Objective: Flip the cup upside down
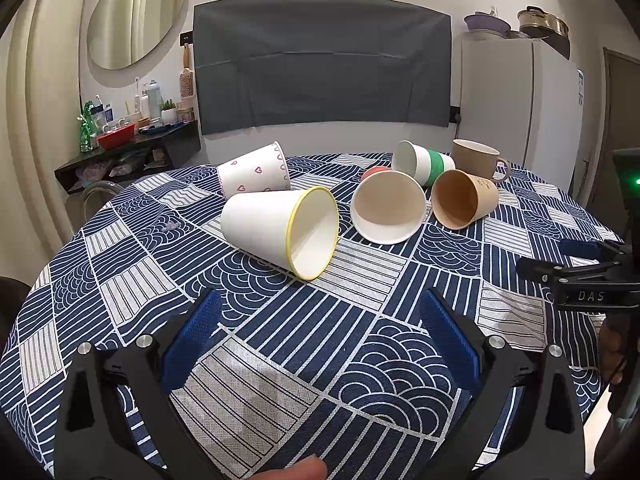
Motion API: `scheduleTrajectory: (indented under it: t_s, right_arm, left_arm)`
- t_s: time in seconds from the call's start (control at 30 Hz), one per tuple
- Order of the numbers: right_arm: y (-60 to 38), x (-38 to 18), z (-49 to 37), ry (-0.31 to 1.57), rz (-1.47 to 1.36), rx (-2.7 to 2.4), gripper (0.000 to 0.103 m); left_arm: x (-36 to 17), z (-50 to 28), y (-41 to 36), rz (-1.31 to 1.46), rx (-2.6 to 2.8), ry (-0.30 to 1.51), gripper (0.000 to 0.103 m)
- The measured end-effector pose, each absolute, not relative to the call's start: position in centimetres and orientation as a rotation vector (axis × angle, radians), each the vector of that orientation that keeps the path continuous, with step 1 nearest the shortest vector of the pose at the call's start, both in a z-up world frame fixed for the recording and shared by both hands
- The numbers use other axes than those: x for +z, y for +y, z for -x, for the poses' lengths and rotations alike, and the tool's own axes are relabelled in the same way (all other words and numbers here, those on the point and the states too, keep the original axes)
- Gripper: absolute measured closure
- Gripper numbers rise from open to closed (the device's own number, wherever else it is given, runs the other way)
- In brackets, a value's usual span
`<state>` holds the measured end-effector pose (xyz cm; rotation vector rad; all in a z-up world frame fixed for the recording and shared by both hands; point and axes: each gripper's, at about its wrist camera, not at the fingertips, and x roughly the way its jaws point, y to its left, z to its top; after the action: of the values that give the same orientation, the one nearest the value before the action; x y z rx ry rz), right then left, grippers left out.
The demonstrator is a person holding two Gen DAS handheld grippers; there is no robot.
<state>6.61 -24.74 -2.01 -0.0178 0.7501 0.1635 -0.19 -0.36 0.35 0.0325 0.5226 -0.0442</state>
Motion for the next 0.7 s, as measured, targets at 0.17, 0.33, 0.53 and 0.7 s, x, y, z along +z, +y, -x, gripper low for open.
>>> scheduleTrajectory:
  t_s: [0.17, 0.33, 0.53, 0.7]
  right_arm:
    - [-25.3, -2.5, -7.8, 0.832, -0.031, 0.172, 0.008]
    - [-26.1, -2.0, -9.0, 0.878, -0.058, 0.172, 0.008]
    - [-26.4, 0.4, -11.1, 0.905, -0.034, 0.151, 0.008]
    - [-26.6, 2.2, -13.6, 0.962, -0.070, 0.181, 0.008]
  left_arm:
    - [0.3, 0.1, -0.3, -0.027, -0.054, 0.519, 0.006]
    - [0.2, 0.1, -0.3, -0.022, -0.068, 0.519, 0.006]
    - [0.1, 0.2, 0.0, -0.010, -0.081, 0.514, 0.006]
    - [0.0, 0.3, 0.1, -0.001, -0.096, 0.513, 0.006]
